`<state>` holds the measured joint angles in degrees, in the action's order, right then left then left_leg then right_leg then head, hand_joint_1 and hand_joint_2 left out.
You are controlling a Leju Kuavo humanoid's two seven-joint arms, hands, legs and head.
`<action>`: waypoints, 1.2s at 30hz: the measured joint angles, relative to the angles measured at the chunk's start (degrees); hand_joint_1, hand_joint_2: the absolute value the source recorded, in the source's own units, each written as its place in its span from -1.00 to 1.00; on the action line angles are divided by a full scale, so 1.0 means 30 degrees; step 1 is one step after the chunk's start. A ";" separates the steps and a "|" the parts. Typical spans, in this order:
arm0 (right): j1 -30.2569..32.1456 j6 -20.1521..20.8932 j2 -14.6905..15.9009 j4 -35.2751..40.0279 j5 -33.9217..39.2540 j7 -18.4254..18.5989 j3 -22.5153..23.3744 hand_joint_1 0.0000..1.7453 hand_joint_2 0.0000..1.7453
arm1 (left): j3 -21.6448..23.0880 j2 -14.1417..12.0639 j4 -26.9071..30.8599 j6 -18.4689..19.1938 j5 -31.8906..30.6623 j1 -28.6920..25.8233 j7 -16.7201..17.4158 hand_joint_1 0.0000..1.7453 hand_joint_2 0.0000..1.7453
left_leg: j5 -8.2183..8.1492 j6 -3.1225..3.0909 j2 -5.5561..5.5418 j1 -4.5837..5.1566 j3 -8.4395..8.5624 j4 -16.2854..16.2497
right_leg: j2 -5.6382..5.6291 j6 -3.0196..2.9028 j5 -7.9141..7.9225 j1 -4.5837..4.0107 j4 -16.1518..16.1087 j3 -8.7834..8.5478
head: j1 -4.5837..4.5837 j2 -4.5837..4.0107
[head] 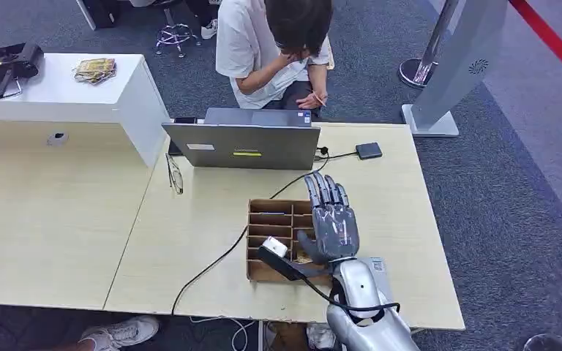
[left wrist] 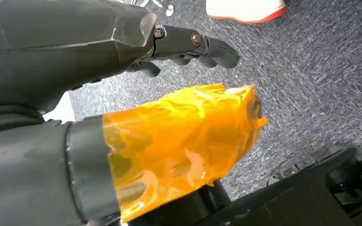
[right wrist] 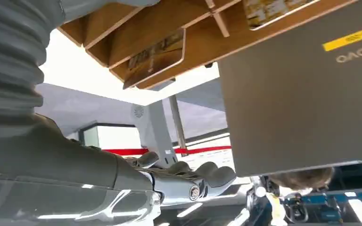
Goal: Pass the card to the sensor for recognition and then transmit it.
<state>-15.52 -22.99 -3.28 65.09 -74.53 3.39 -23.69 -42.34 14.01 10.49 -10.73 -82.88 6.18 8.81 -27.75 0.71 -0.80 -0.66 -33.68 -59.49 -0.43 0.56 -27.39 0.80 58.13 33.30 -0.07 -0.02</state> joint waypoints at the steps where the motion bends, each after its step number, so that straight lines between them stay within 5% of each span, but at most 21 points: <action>1: -0.0016 0.0000 0.0007 -0.0044 -0.0015 0.0030 0.0022 -1.00 1.00 | -0.0007 0.0000 0.0000 0.0000 -0.0007 0.0000 0.0000 -1.00 -1.00 | 0.0000 0.0000 0.0000 0.0000 0.0000 0.0000 | 0.0000 0.0000 0.0000 0.0000 0.0000 0.0000 | 0.0000 0.0000; 16: -0.0141 0.0262 0.0117 -0.0233 -0.0131 0.0212 0.0540 -0.98 1.00 | 0.0000 0.0000 0.0000 -0.0015 -0.0087 -0.0002 0.0000 -1.00 -1.00 | 0.0000 0.0000 -0.0001 0.0000 0.0000 0.0000 | 0.0001 0.0000 0.0000 0.0000 0.0000 -0.0001 | 0.0000 0.0000; 29: -0.0167 0.0349 0.0138 -0.0241 -0.0131 0.0212 0.0736 -0.54 1.00 | 0.0007 0.0000 0.0000 -0.0022 -0.0087 -0.0002 0.0000 -1.00 -1.00 | 0.0000 0.0000 -0.0001 0.0000 -0.0001 0.0000 | 0.0001 0.0000 0.0000 0.0000 0.0000 0.0000 | 0.0000 0.0000; 36: -0.0173 0.0349 0.0138 -0.0255 -0.0131 0.0212 0.0743 -0.48 1.00 | 0.0007 0.0000 0.0000 -0.0022 -0.0080 -0.0002 0.0000 -1.00 -1.00 | 0.0000 0.0000 -0.0001 0.0000 -0.0001 0.0000 | 0.0001 0.0000 0.0000 0.0000 0.0000 -0.0001 | 0.0000 0.0000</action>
<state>-16.04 -21.94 -2.86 64.33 -74.92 4.02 -21.46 -42.32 14.01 10.49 -10.80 -83.12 6.17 8.81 -27.75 0.71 -0.81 -0.66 -33.69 -59.49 -0.43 0.56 -27.39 0.80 58.13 33.30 -0.07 -0.02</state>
